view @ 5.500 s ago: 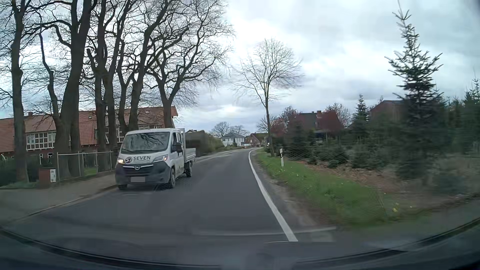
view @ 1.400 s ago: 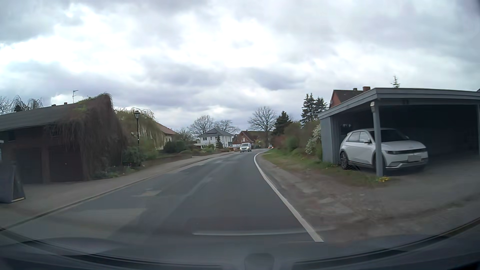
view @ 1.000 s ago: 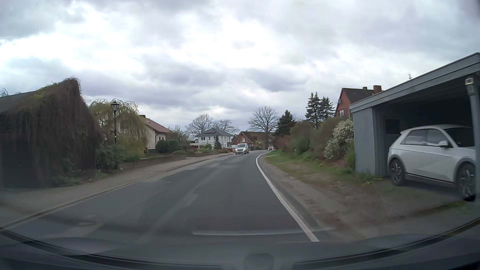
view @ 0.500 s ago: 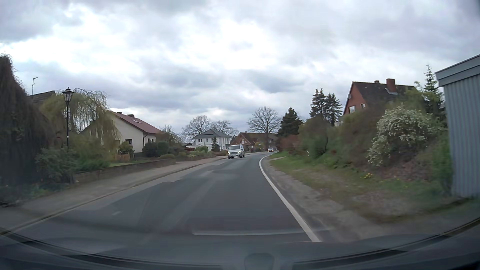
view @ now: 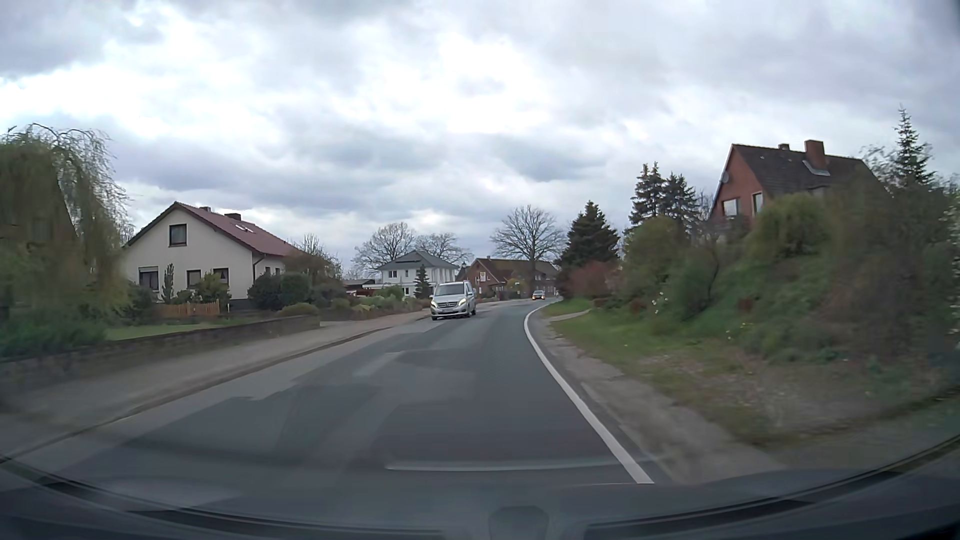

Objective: Follow the waypoints while adhering to traffic rules and regulations

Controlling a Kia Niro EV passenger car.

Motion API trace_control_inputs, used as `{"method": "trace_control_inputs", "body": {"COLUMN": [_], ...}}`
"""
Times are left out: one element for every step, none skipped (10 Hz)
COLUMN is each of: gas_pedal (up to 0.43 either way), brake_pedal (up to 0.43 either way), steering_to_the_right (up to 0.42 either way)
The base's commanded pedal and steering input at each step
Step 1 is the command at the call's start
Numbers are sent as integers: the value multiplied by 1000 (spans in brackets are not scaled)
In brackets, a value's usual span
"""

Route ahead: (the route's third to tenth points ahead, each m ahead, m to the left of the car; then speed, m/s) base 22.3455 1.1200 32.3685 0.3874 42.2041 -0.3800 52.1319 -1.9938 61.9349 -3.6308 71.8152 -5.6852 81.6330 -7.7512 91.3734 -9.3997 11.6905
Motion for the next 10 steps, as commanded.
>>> {"method": "trace_control_inputs", "body": {"gas_pedal": [67, 67, 67, 67, 67, 67, 67, 67, 67, 67], "brake_pedal": [0, 0, 0, 0, 0, 0, 0, 0, 0, 0], "steering_to_the_right": [4, 4, 5, 6, 9, 12, 14, 15, 16, 18]}}
